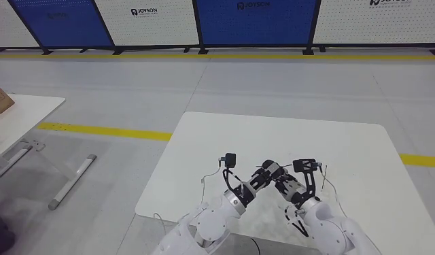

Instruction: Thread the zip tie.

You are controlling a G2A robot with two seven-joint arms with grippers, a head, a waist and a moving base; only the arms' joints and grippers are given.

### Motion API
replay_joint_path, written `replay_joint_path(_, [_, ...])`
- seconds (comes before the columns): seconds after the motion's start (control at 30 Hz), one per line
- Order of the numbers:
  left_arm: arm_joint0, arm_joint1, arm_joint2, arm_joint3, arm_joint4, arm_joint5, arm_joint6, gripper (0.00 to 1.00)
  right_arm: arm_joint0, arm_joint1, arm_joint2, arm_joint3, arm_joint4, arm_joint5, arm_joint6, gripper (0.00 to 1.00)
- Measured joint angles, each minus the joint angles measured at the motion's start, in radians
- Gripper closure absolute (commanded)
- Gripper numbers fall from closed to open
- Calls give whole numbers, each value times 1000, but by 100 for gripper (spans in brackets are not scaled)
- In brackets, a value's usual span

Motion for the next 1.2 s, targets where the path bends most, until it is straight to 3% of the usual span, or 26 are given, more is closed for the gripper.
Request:
replay_joint_path(0.63, [22,4,-8,-30,10,-22,0,100,21,-4,-15,38,-3,-2,13,100])
replay_joint_path(0.67, [22,4,-9,-30,12,-21,3,100,21,-4,-14,38,-1,-2,12,93])
replay_joint_path(0.7, [22,4,-10,-28,16,-17,9,100,21,-5,-14,37,4,-2,8,28])
replay_joint_path(0.73, [22,4,-11,-25,22,-12,17,100,20,-5,-12,35,9,-3,4,0])
replay_joint_path(0.97, [17,1,-21,6,49,16,86,100,-8,-3,34,6,79,-8,-36,0])
replay_joint_path(1.2, [11,1,-56,42,5,16,111,100,-74,6,140,-35,250,-83,-92,0])
